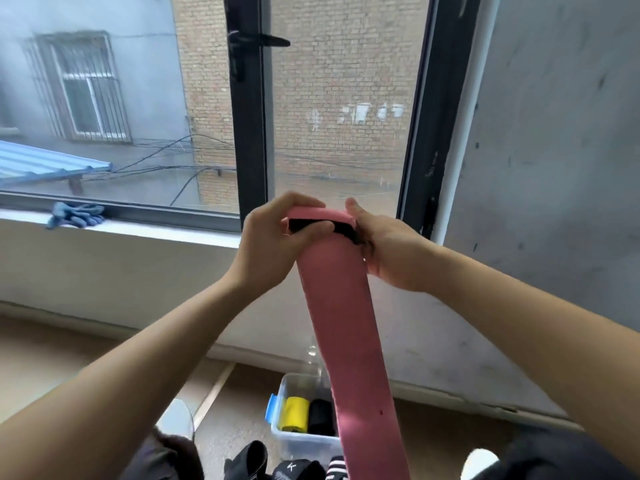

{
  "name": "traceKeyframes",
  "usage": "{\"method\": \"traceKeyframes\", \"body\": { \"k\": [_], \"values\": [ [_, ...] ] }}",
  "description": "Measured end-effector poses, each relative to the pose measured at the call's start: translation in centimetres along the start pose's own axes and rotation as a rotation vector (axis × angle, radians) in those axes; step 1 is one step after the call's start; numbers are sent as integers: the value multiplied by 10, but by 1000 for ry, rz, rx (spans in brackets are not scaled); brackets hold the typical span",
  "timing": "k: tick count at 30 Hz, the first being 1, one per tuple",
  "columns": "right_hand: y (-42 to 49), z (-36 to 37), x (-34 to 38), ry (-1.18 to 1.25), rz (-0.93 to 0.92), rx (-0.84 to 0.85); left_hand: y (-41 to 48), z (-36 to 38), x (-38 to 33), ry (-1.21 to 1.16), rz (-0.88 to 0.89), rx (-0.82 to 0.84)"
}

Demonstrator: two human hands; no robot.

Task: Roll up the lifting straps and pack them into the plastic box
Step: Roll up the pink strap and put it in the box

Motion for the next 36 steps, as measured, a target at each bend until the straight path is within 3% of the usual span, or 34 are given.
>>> {"method": "traceKeyframes", "body": {
  "k": [5, 8, 14, 23, 27, 31, 36],
  "values": [
    [3, -3, 42, 26, -107, 64, 37, 1, -22, 81, -83, -39],
    [1, -11, 56, 51, -286, 98, 50, 2, -36, 121, -72, -46],
    [-2, -25, 48, -154, -511, 145, 48, 8, -37, 151, -162, 125],
    [47, -22, -11, -205, -520, 46, 20, 4, 29, 26, -297, 234],
    [69, -19, -50, -244, -521, -17, 8, 6, 70, 79, -310, 252],
    [81, -20, -97, -307, -398, -7, -18, 16, 113, 97, -391, 244],
    [84, -16, -159, -148, -104, 49, -65, 28, 157, 58, -543, 210]
  ]
}}
Point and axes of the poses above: each hand's wrist, its own y-axis towards the middle knuckle, its own z-axis out of the palm, x = y × z, the point moved 2 cm from there along y, towards the middle knuckle, and after that the axes turned 5 degrees about -x, right-handed, at the moved point
